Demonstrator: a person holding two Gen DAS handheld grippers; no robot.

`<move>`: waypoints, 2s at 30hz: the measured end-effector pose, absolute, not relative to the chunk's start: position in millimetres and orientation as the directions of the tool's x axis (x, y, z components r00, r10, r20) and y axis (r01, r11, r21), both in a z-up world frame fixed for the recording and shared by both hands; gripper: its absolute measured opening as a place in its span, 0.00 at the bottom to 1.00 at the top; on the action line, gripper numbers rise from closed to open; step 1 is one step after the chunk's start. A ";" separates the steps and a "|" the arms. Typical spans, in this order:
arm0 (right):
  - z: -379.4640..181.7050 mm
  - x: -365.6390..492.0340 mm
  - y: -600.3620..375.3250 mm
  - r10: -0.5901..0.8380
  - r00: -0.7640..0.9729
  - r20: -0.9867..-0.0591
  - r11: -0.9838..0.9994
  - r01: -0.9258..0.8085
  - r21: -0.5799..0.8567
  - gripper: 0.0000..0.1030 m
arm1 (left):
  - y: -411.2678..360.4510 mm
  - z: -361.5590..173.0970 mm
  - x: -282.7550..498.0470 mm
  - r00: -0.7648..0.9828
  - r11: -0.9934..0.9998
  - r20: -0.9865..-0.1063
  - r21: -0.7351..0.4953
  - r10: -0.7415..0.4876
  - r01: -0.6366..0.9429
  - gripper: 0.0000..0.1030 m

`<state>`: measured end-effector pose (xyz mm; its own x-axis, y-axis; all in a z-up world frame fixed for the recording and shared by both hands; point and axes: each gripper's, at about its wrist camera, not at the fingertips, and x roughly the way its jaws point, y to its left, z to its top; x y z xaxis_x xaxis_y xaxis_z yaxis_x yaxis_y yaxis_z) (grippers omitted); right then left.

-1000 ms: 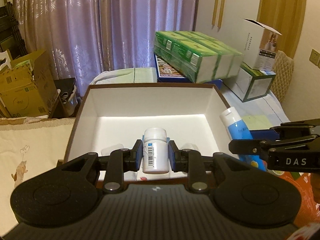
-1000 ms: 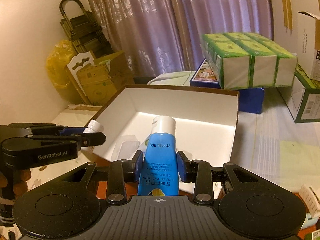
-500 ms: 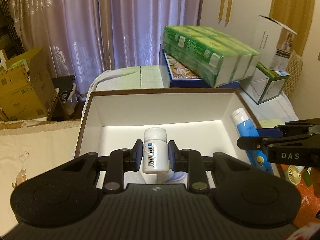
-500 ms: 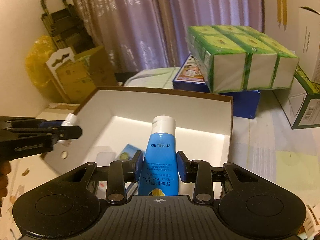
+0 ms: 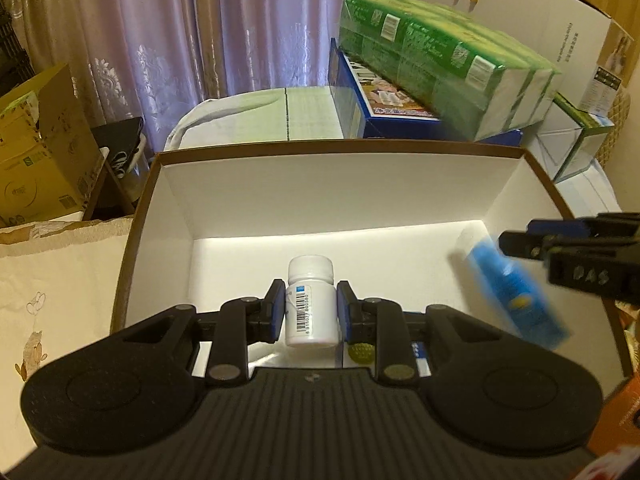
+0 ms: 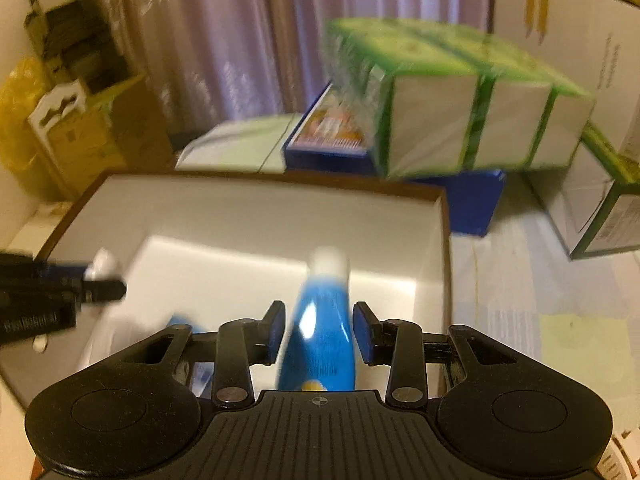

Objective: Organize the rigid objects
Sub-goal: 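Open the left tool to drop the pill bottle while the right tool releases the tube inside, then withdraw both open tools from the box back over the remaining items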

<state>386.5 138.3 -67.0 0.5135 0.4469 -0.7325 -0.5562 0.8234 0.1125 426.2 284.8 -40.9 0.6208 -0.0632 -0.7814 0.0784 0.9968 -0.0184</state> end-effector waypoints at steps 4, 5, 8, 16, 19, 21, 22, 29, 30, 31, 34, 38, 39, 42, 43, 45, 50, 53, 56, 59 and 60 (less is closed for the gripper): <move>-60.4 389.9 134.0 0.463 0.516 -0.721 0.823 -0.553 0.132 0.34 | 286.2 -45.2 433.7 0.622 0.997 -0.780 -0.027 -0.065 0.071 0.22; -58.9 388.9 132.2 0.468 0.514 -0.719 0.820 -0.555 0.138 0.35 | 286.5 -45.5 434.5 0.623 0.997 -0.779 -0.031 -0.070 0.073 0.22; -57.9 383.7 125.0 0.478 0.499 -0.723 0.813 -0.564 0.148 0.42 | 285.5 -44.3 436.0 0.627 0.997 -0.776 -0.026 -0.067 0.075 0.35; -56.8 365.4 118.1 0.498 0.461 -0.735 0.797 -0.576 0.179 0.54 | 281.3 -33.8 422.5 0.624 0.997 -0.779 -0.024 -0.067 0.077 0.52; -52.7 355.4 112.7 0.520 0.452 -0.725 0.786 -0.584 0.200 0.56 | 278.2 -28.5 410.5 0.627 0.997 -0.777 -0.022 -0.063 0.074 0.55; -48.7 348.1 108.9 0.531 0.453 -0.716 0.780 -0.592 0.204 0.57 | 277.0 -23.2 399.8 0.632 0.997 -0.772 -0.027 -0.067 0.073 0.59; -46.7 344.0 106.8 0.537 0.454 -0.711 0.776 -0.597 0.204 0.57 | 276.5 -20.7 394.6 0.636 0.997 -0.769 -0.029 -0.066 0.069 0.60; -31.8 316.3 92.2 0.559 0.468 -0.684 0.764 -0.612 0.205 0.58 | 269.8 1.5 357.7 0.668 0.998 -0.741 -0.034 -0.066 0.061 0.65; -29.6 312.2 89.6 0.564 0.468 -0.681 0.762 -0.612 0.210 0.58 | 267.7 4.8 352.0 0.673 0.998 -0.737 -0.029 -0.064 0.062 0.67; -27.8 309.7 87.9 0.567 0.468 -0.678 0.761 -0.613 0.213 0.58 | 265.5 8.1 346.4 0.679 0.998 -0.732 -0.023 -0.060 0.064 0.68; -22.2 299.8 81.5 0.572 0.474 -0.669 0.759 -0.615 0.213 0.59 | 259.4 16.3 331.1 0.693 0.997 -0.718 -0.017 -0.062 0.072 0.69; -15.7 288.0 73.0 0.576 0.484 -0.659 0.759 -0.615 0.211 0.59 | 252.5 25.1 313.5 0.705 0.997 -0.705 -0.030 -0.074 0.075 0.73; -14.4 285.1 70.4 0.575 0.487 -0.658 0.760 -0.615 0.210 0.59 | 250.7 26.9 309.2 0.708 0.997 -0.702 -0.033 -0.077 0.076 0.73; -10.0 275.7 64.5 0.569 0.501 -0.652 0.765 -0.613 0.196 0.59 | 245.4 31.0 297.3 0.716 0.996 -0.693 -0.036 -0.081 0.077 0.74; -8.6 272.3 62.3 0.568 0.506 -0.650 0.766 -0.613 0.193 0.59 | 243.1 32.1 293.5 0.719 0.996 -0.690 -0.038 -0.083 0.079 0.75; -6.2 266.1 57.9 0.569 0.510 -0.645 0.768 -0.610 0.195 0.59 | 238.5 33.4 285.9 0.723 0.996 -0.685 -0.039 -0.089 0.085 0.78; -2.7 253.0 46.7 0.568 0.515 -0.642 0.771 -0.606 0.196 0.60 | 227.0 31.0 269.9 0.711 0.995 -0.697 -0.041 -0.096 0.094 0.79; -2.0 244.5 40.0 0.556 0.525 -0.644 0.778 -0.602 0.181 0.60 | 220.0 28.5 261.2 0.706 0.994 -0.701 -0.044 -0.102 0.100 0.79; -2.3 236.3 32.3 0.548 0.532 -0.646 0.782 -0.600 0.169 0.60 | 214.7 26.0 251.9 0.699 0.993 -0.705 -0.071 -0.118 0.097 0.79; -4.7 227.9 22.4 0.549 0.526 -0.650 0.779 -0.604 0.169 0.60 | 206.4 23.3 243.3 0.692 0.989 -0.707 -0.095 -0.147 0.113 0.79; -5.6 225.3 18.8 0.551 0.522 -0.651 0.777 -0.606 0.172 0.60 | 201.6 22.8 240.7 0.692 0.988 -0.706 -0.090 -0.150 0.123 0.78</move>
